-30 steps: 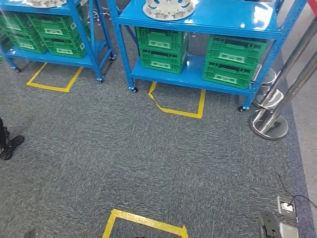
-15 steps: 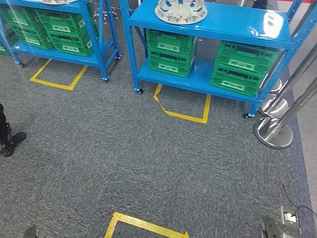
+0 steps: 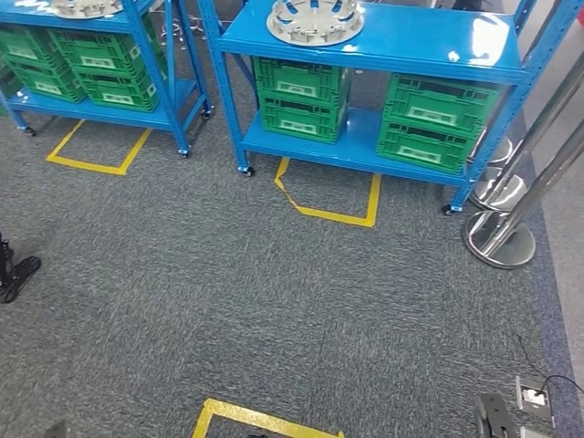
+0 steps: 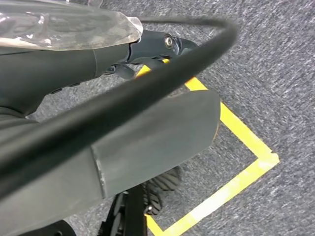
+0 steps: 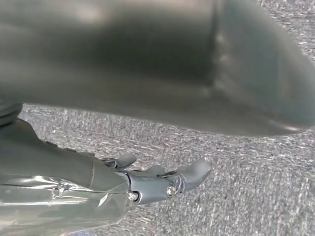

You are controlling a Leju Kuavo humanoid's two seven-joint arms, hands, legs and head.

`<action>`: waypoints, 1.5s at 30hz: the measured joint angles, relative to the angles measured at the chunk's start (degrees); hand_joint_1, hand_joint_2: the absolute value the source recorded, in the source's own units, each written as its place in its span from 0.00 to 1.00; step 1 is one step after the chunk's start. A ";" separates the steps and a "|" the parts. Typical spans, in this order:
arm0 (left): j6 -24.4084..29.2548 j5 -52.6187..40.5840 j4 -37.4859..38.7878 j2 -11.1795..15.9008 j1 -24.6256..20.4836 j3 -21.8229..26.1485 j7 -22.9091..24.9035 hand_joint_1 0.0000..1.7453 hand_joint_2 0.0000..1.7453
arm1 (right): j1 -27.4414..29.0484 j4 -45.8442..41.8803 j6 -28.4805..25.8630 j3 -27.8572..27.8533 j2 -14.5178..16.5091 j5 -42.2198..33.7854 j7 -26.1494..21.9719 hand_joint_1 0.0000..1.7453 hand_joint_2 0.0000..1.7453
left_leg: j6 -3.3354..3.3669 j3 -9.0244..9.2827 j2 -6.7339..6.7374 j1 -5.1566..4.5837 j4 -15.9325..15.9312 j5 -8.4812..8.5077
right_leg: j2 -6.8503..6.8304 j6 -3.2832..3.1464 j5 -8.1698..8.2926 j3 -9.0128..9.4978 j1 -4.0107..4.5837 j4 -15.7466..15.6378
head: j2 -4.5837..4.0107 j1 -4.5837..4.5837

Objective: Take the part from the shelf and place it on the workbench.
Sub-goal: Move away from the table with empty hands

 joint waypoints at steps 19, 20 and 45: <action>0.17 -0.20 0.00 -0.09 -0.04 0.00 0.00 0.00 0.00 | 0.36 0.16 -0.06 -0.45 -0.18 -0.38 -0.08 0.00 0.00 | 2.72 9.88 -0.09 -1.19 -13.73 2.04 | -0.01 0.75 0.94 -2.81 0.84 2.40 | 0.00 2.69; 0.17 -0.14 0.00 -0.15 -0.05 0.00 0.00 0.00 0.00 | 0.31 0.20 -0.04 -0.46 -0.21 -0.34 -0.03 0.00 0.00 | 2.49 9.84 -0.10 -1.18 -13.75 1.94 | 0.01 0.54 0.93 -2.39 1.01 1.57 | 0.00 2.64; 0.63 0.10 0.00 0.17 0.16 0.00 0.07 0.00 0.00 | 0.49 0.28 -0.05 -0.44 -0.30 -1.06 0.26 0.00 0.00 | 2.98 9.88 -0.12 -0.41 -13.92 1.98 | -0.07 2.57 -7.96 -8.73 -0.32 17.73 | 0.00 2.47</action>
